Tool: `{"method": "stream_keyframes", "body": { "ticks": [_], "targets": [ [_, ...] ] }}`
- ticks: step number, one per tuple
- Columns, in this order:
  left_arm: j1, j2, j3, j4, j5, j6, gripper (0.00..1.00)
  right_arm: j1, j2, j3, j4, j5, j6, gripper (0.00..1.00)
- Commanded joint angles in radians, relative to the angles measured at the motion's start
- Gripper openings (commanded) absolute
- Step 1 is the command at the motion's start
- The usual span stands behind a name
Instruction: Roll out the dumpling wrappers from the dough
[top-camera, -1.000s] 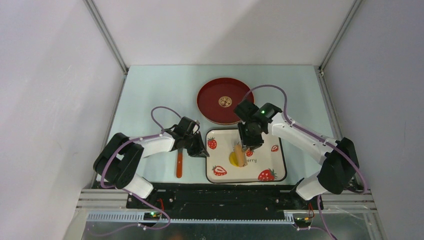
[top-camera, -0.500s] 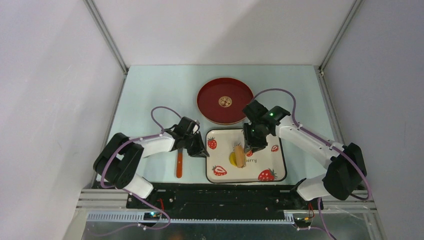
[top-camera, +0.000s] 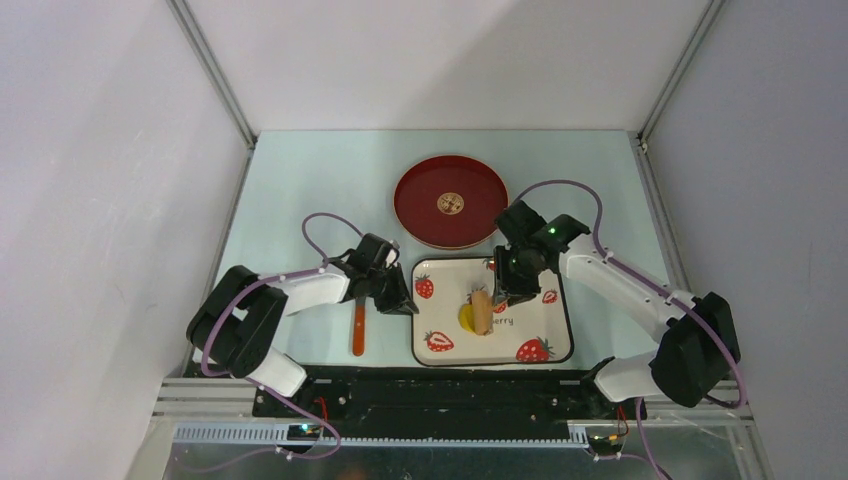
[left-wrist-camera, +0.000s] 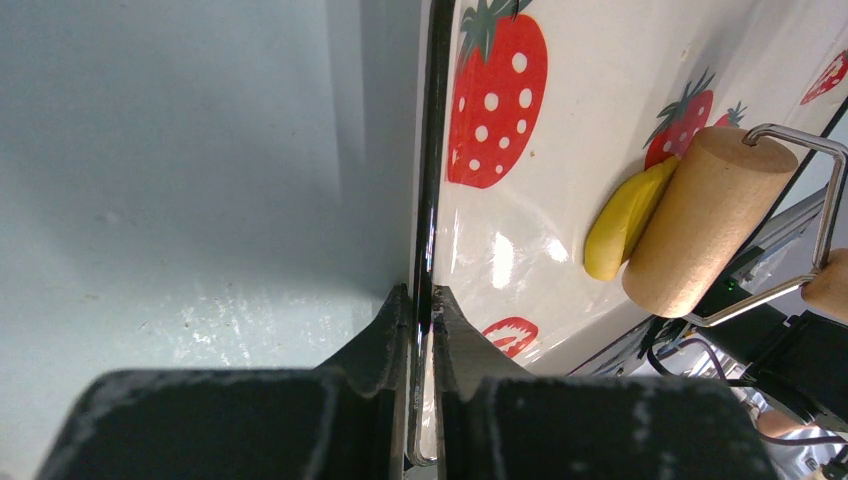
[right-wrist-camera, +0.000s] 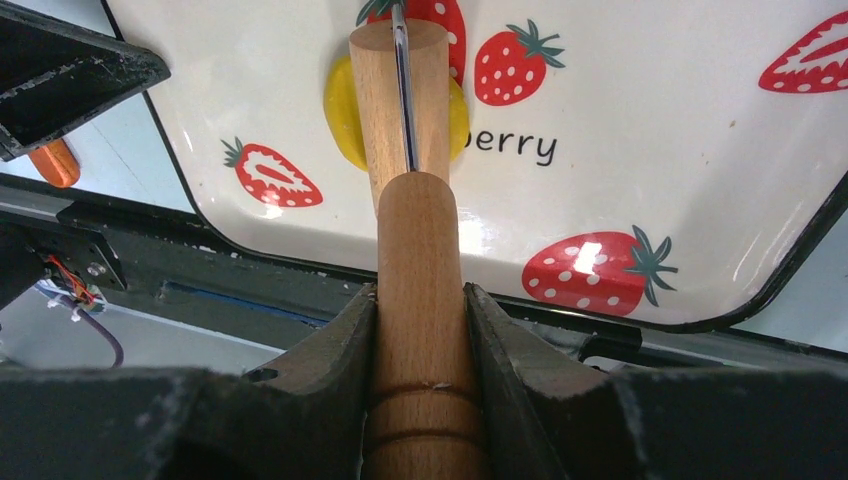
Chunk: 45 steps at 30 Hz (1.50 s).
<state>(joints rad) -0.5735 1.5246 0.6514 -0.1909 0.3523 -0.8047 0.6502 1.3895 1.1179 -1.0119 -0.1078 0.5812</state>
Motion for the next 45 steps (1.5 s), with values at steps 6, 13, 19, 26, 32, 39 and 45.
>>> {"method": "stream_keyframes", "body": {
  "ticks": [6,13,19,26,32,39,45],
  "targets": [
    [-0.006,0.036,-0.018,-0.053,-0.063,0.004,0.00,-0.035,0.030,-0.101,-0.172,0.238,-0.002,0.00],
    [-0.006,0.034,-0.020,-0.053,-0.063,0.004,0.00,-0.048,0.014,-0.114,-0.180,0.254,-0.035,0.00],
    [-0.005,0.036,-0.020,-0.054,-0.062,0.004,0.00,-0.106,-0.024,-0.154,-0.179,0.254,-0.064,0.00],
    [-0.003,0.036,-0.019,-0.054,-0.061,0.002,0.00,-0.137,-0.030,-0.166,-0.177,0.260,-0.061,0.00],
    [-0.002,0.040,-0.020,-0.053,-0.059,0.002,0.00,-0.122,-0.031,-0.165,-0.204,0.294,-0.032,0.00],
    [0.001,0.041,-0.019,-0.053,-0.056,0.004,0.00,-0.100,-0.047,-0.136,-0.254,0.341,-0.005,0.00],
    [0.001,0.043,-0.018,-0.053,-0.055,0.004,0.00,-0.124,-0.135,-0.059,-0.253,0.295,-0.057,0.00]
  ]
}}
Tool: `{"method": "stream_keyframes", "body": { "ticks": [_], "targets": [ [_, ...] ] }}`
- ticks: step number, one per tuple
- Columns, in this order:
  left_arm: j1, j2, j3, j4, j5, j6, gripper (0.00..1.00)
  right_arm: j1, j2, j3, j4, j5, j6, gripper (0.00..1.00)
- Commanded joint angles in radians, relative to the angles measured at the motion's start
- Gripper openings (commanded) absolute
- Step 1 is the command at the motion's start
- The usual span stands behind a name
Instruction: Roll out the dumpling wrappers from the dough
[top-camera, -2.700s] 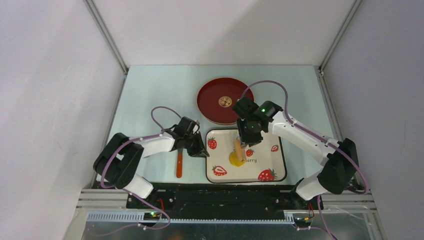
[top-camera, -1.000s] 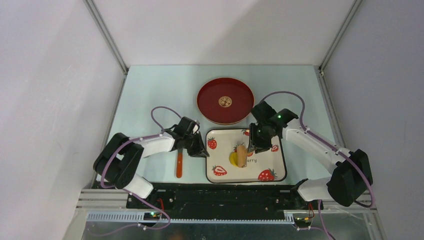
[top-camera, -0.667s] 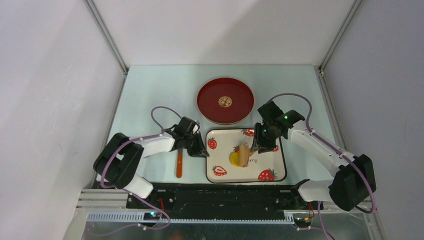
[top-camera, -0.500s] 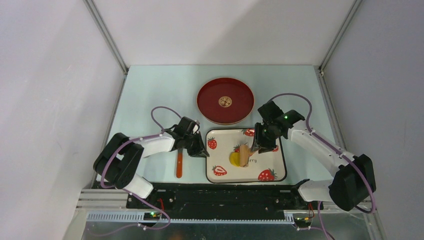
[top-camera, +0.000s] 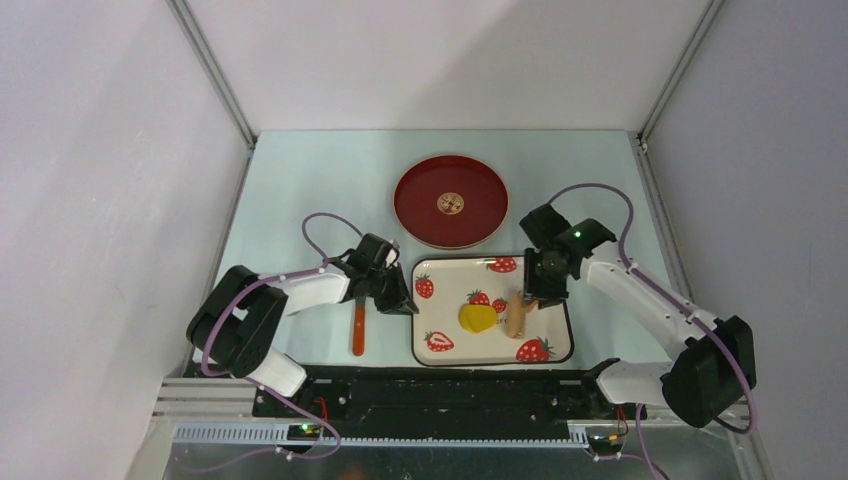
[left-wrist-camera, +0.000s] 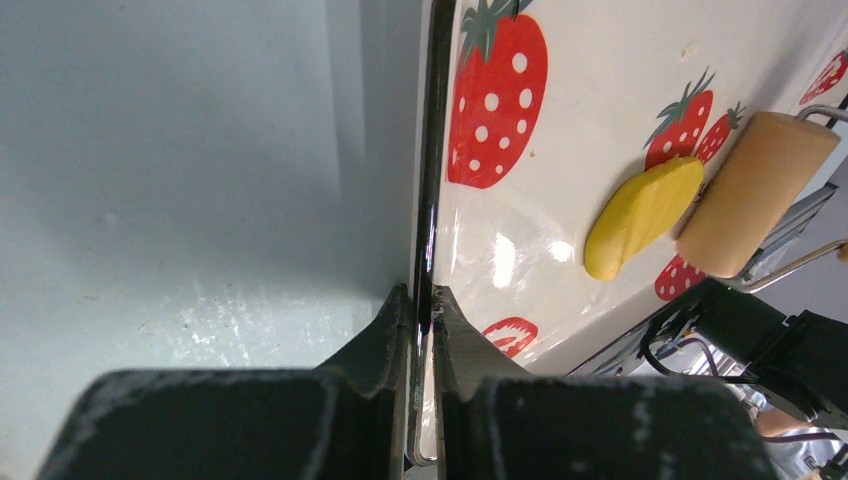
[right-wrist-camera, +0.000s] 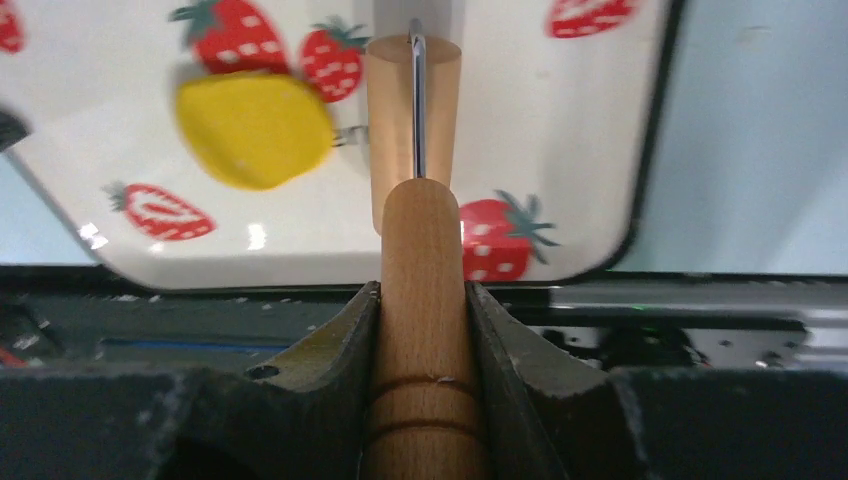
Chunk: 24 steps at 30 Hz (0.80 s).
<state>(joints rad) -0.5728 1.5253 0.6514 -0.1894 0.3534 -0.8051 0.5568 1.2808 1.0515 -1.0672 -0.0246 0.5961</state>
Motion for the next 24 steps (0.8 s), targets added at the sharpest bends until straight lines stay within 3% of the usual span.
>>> {"method": "stream_keyframes", "body": {
  "ticks": [1,12,24],
  "targets": [
    [-0.001,0.044,-0.017,-0.054,-0.056,0.004,0.00,-0.033,-0.038,0.018,-0.183,0.201,-0.093,0.00],
    [-0.001,0.045,-0.016,-0.054,-0.056,0.006,0.00,0.044,-0.092,0.223,-0.064,-0.051,-0.137,0.00],
    [0.000,0.044,-0.016,-0.054,-0.055,0.007,0.00,0.183,0.114,0.298,0.062,-0.091,-0.120,0.00]
  ]
}}
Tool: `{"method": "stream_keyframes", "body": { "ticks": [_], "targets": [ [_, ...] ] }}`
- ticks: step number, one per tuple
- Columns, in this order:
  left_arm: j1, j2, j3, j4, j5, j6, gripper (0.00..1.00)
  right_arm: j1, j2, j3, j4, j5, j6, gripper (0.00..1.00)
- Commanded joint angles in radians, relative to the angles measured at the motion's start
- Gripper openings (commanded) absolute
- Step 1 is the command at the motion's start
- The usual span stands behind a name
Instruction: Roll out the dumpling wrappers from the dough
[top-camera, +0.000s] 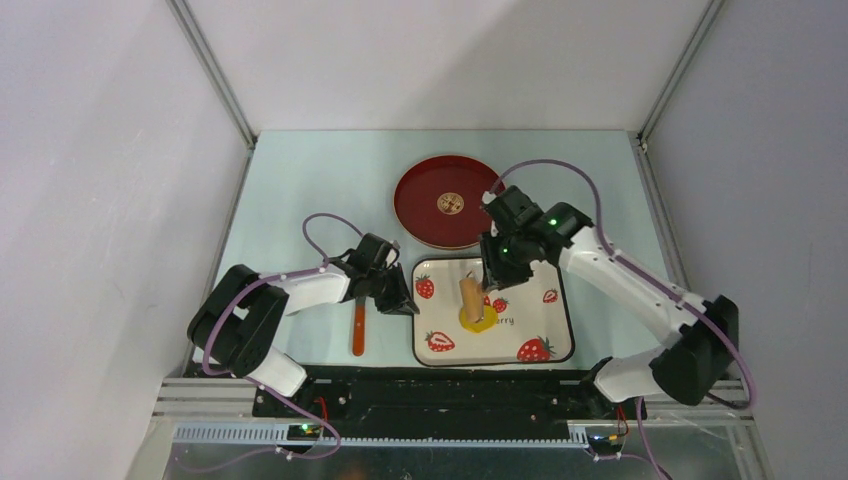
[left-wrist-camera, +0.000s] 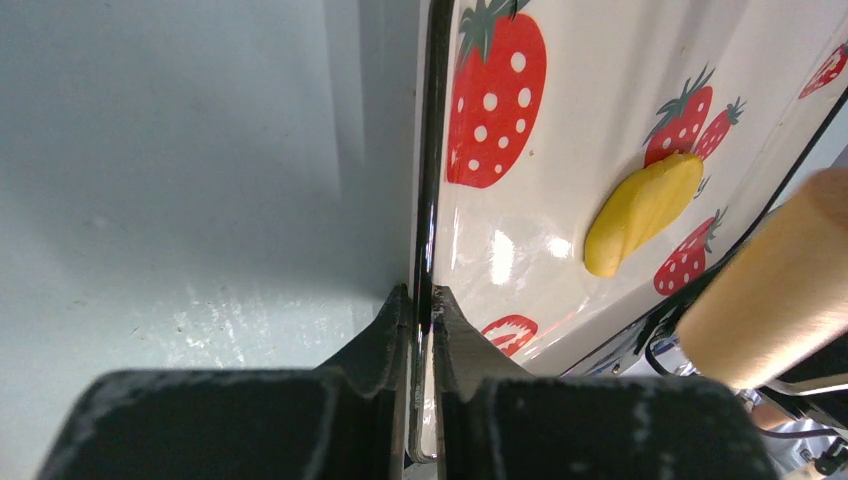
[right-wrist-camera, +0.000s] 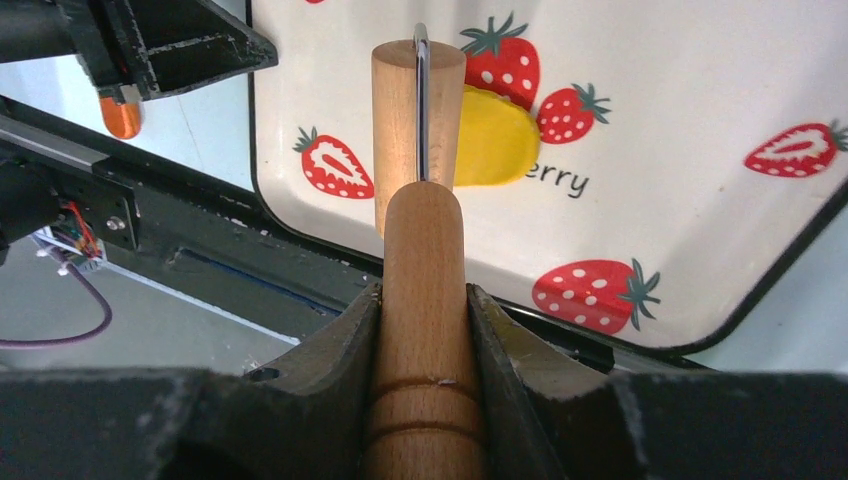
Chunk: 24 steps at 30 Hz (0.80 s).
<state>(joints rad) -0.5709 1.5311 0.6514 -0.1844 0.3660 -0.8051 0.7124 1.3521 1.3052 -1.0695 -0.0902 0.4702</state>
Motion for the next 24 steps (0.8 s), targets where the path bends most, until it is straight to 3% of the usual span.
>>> {"method": "stream_keyframes", "body": {
  "ticks": [1,24],
  "targets": [
    [-0.002,0.039,-0.017,-0.058,-0.067,0.007,0.00,0.030,0.049,0.045,0.068,-0.029,0.005,0.00],
    [-0.003,0.038,-0.017,-0.059,-0.067,0.007,0.00,0.047,0.188,0.005,0.074,-0.011,-0.009,0.00]
  ]
}}
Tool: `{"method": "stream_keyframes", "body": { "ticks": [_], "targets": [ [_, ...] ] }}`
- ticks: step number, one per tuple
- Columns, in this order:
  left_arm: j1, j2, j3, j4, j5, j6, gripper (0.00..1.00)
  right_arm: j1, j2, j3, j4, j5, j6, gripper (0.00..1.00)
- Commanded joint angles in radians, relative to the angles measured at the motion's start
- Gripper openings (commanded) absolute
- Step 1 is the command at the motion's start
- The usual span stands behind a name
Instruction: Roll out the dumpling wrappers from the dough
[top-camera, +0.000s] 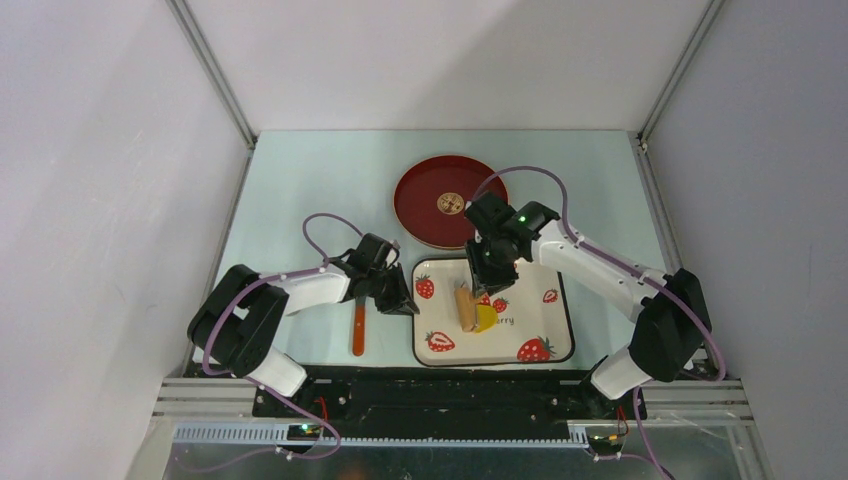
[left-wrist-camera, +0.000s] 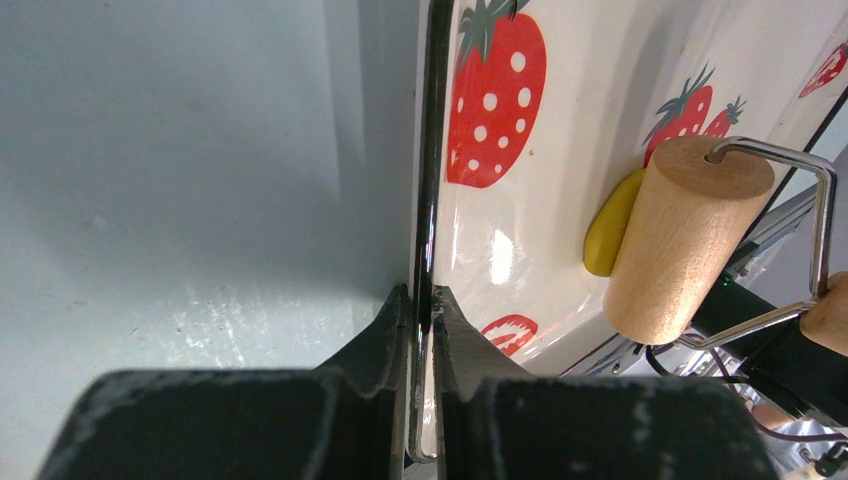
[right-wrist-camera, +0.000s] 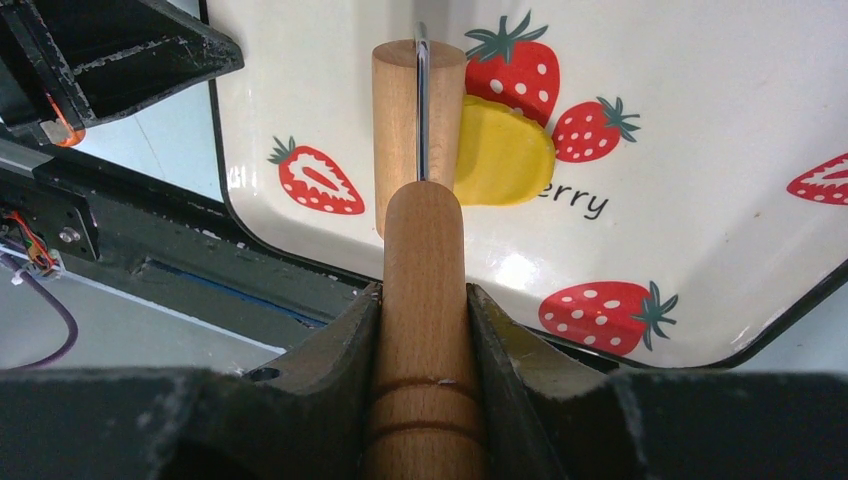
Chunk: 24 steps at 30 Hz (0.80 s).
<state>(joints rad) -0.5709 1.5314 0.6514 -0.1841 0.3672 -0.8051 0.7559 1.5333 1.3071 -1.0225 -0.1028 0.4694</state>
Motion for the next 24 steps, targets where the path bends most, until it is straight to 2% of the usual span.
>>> {"method": "stream_keyframes", "body": {
  "ticks": [1,21,24],
  "targets": [
    [-0.003,0.038,-0.017,-0.059,-0.068,0.007,0.00,0.004,0.007,-0.008,0.028,0.003,-0.008,0.00],
    [-0.003,0.039,-0.017,-0.060,-0.068,0.007,0.00,-0.024,-0.041,-0.193,0.045,-0.021,-0.005,0.00],
    [-0.002,0.041,-0.017,-0.059,-0.068,0.007,0.00,-0.011,-0.055,-0.194,0.073,-0.069,-0.030,0.00]
  ]
}}
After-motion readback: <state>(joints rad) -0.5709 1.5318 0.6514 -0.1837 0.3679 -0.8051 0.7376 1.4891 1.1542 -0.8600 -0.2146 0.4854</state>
